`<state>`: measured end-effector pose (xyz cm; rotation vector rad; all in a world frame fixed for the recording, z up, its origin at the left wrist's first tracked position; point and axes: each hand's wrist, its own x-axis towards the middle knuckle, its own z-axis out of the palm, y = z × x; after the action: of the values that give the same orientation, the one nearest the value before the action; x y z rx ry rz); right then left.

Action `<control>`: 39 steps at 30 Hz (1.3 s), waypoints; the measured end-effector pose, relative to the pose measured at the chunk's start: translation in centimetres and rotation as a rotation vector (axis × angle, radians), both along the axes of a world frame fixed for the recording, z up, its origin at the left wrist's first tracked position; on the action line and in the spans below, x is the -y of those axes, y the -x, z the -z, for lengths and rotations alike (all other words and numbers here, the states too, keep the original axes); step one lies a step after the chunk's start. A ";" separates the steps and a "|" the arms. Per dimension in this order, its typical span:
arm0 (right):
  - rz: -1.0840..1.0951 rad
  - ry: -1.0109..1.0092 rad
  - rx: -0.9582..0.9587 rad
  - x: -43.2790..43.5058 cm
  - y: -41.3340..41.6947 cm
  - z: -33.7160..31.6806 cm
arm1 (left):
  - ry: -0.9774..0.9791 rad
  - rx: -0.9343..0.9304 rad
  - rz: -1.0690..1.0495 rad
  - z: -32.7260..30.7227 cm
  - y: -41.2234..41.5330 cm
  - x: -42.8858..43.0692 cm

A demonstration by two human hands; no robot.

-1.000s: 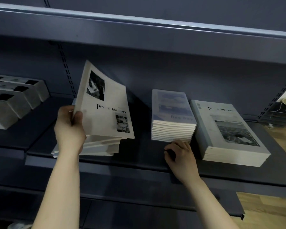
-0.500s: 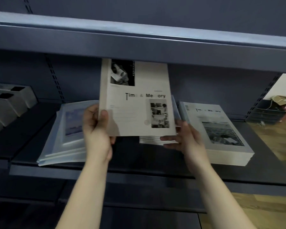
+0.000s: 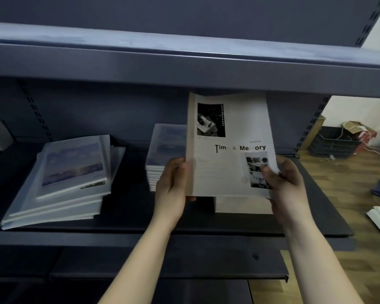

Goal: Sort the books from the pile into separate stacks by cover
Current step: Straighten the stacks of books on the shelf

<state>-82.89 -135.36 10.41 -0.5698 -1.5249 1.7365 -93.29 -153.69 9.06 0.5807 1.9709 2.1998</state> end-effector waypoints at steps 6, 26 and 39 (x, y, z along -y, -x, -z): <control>0.009 -0.011 0.041 -4.1 -2.6 -0.2 | 0.496 -0.346 -0.105 5.1 0.3 -1.7; 0.204 -0.711 0.576 -7.5 -3.1 3.3 | 0.948 -0.722 -0.248 9.7 0.1 -3.2; -0.212 -0.783 0.742 -6.7 -5.2 3.0 | 0.953 -0.704 -0.261 9.7 0.2 -3.4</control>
<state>-77.70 -128.62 7.41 -0.6718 -2.6647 0.9207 -93.46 -150.30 -0.67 1.0207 3.2004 0.8844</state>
